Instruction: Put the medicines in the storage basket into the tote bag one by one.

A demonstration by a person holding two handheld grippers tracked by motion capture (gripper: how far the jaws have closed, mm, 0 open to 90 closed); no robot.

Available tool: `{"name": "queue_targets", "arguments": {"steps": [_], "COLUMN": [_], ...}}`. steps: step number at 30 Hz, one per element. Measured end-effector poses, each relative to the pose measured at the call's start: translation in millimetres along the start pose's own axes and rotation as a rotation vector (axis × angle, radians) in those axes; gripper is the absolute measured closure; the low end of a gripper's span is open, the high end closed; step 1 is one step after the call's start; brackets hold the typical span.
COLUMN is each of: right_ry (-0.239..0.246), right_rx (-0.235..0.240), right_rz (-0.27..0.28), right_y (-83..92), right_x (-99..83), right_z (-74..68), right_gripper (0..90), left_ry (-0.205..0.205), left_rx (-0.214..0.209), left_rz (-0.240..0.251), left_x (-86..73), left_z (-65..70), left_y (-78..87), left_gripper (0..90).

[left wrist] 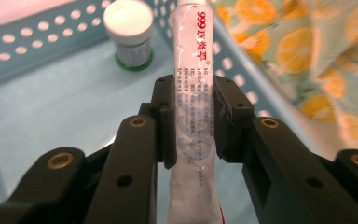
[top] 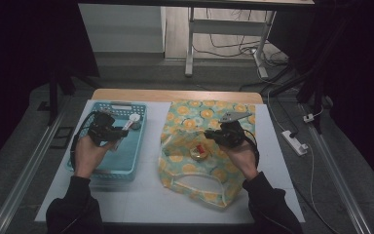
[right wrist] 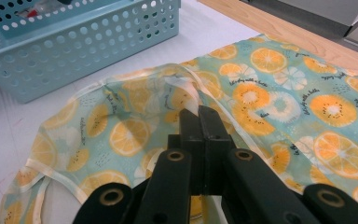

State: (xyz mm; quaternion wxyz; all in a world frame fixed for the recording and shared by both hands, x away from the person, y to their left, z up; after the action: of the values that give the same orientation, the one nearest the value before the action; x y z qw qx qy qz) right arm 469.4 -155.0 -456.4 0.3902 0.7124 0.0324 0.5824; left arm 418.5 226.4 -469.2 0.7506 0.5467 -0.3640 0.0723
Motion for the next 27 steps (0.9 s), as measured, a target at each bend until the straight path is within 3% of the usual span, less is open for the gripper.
{"name": "queue_targets", "arguments": {"steps": [4, 12, 20, 23, 27], "right_ry": [-0.002, -0.001, -0.009, -0.011, -0.009], "right_rx": [0.002, -0.001, -0.001, -0.002, -0.003], "right_rz": [-0.003, -0.002, 0.005, 0.005, 0.009], "right_y": [-0.5, -0.1, 0.1, 0.6, 1.2], "right_x": [-0.6, -0.5, -0.8, -0.3, 0.5], "right_z": [0.5, 0.7, 1.8, 1.9, 1.2], "right_gripper": [90.0, 90.0, 90.0, 90.0, 90.0], "left_ry": [-0.006, -0.034, -0.076, -0.094, -0.137], "left_rx": [-0.033, -0.085, -0.150, -0.193, -0.232], "left_rz": [0.025, 0.025, 0.023, 0.023, 0.007], "left_x": [4.2, 11.8, 20.4, 23.3, 26.3], "left_z": [6.5, 24.4, 50.1, 61.7, 79.9], "left_y": [5.8, 9.2, 9.5, 7.3, 0.0], "left_gripper": [71.9, 71.9, 71.9, 71.9, 71.9]}}
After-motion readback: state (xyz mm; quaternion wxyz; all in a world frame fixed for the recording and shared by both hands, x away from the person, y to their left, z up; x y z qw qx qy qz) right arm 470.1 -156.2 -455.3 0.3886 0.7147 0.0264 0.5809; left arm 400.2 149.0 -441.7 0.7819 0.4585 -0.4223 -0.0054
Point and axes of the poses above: each handheld gripper's, and its own axes: y roughly backward along the jaws, x roughly out of its top, z roughly to its right, the point moved 3 cm from there along -y, roughly forward along the jaws, and after that the axes turned 1 degree about -x, right-handed, at the moved point
